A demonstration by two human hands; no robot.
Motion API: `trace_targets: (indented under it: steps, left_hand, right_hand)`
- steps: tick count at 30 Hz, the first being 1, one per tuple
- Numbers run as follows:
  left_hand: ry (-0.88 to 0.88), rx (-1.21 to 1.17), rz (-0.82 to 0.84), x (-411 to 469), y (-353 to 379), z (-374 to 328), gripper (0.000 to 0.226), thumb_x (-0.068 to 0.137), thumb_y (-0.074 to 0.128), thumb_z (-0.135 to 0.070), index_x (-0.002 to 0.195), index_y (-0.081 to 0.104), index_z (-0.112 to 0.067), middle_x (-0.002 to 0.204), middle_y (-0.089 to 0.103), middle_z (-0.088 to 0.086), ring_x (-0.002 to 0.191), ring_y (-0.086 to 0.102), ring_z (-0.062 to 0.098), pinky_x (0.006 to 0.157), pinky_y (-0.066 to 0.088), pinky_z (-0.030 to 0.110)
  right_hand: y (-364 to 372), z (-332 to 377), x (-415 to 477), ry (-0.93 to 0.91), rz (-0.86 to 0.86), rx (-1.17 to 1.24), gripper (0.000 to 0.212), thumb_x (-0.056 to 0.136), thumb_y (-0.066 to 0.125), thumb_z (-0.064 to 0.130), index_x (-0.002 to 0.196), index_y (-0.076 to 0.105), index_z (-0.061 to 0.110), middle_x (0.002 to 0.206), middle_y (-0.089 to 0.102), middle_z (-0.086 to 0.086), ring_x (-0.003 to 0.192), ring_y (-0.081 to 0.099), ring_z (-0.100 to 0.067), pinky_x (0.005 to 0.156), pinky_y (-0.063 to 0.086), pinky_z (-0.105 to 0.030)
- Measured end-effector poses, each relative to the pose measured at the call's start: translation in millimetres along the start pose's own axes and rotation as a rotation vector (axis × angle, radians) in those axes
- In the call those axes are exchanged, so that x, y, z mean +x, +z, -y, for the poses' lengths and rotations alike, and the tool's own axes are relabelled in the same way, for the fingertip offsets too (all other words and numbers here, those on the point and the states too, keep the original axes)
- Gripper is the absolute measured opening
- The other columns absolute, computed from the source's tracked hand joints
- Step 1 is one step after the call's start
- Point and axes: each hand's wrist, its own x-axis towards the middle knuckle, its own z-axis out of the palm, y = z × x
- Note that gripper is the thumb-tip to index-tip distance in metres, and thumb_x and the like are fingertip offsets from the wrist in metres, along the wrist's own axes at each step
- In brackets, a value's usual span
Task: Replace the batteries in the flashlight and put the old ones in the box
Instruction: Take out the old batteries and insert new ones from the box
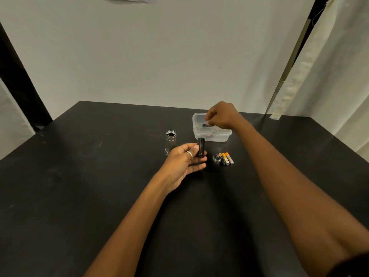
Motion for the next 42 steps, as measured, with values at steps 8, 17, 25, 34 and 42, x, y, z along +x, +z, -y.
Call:
trace_targets:
  steps: [8, 17, 25, 34, 42]
  left_hand:
    - [0.001, -0.001, 0.019, 1, -1, 1, 0.022, 0.106, 0.054, -0.017, 0.125, 0.064, -0.010, 0.103, 0.077, 0.007, 0.089, 0.077, 0.013, 0.077, 0.062, 0.030]
    - [0.006, -0.001, 0.018, 2, -1, 3, 0.020, 0.106, 0.054, -0.018, 0.121, 0.065, -0.010, 0.103, 0.077, 0.007, 0.089, 0.076, 0.014, 0.076, 0.061, 0.030]
    - [-0.005, -0.025, -0.005, -4, 3, -1, 0.026, 0.106, 0.054, -0.014, 0.130, 0.060, -0.007, 0.102, 0.078, 0.009, 0.095, 0.077, 0.018, 0.074, 0.062, 0.031]
    - [0.022, 0.010, 0.017, -9, 4, -3, 0.025, 0.107, 0.050, -0.008, 0.125, 0.067, -0.006, 0.111, 0.073, 0.012, 0.103, 0.073, 0.019, 0.080, 0.062, 0.031]
    - [0.045, 0.020, 0.019, -7, 5, -1, 0.025, 0.107, 0.049, -0.007, 0.120, 0.069, -0.012, 0.114, 0.072, 0.011, 0.097, 0.071, 0.016, 0.078, 0.061, 0.028]
  right_hand:
    - [9, -2, 40, 0.059, 0.369, -0.283, 0.022, 0.088, 0.075, 0.010, 0.110, 0.079, 0.008, 0.113, 0.076, -0.012, 0.103, 0.072, -0.029, 0.099, 0.057, -0.042]
    - [13, -5, 32, -0.001, 0.234, -0.275, 0.020, 0.092, 0.070, 0.012, 0.109, 0.076, 0.004, 0.111, 0.075, -0.012, 0.103, 0.068, -0.028, 0.098, 0.056, -0.042]
    - [8, 28, -60, -0.101, -0.397, 0.354, 0.017, 0.097, 0.064, 0.013, 0.109, 0.074, 0.018, 0.083, 0.068, 0.013, 0.074, 0.063, 0.006, 0.068, 0.043, -0.002]
    - [62, 17, -142, -0.090, -0.574, 0.531, 0.012, 0.092, 0.076, 0.017, 0.101, 0.070, 0.021, 0.092, 0.068, 0.021, 0.090, 0.068, 0.005, 0.072, 0.052, -0.010]
    - [76, 5, -145, -0.207, -0.663, 0.423, 0.010, 0.091, 0.078, 0.018, 0.099, 0.073, 0.019, 0.093, 0.068, 0.020, 0.085, 0.067, 0.002, 0.064, 0.046, -0.008]
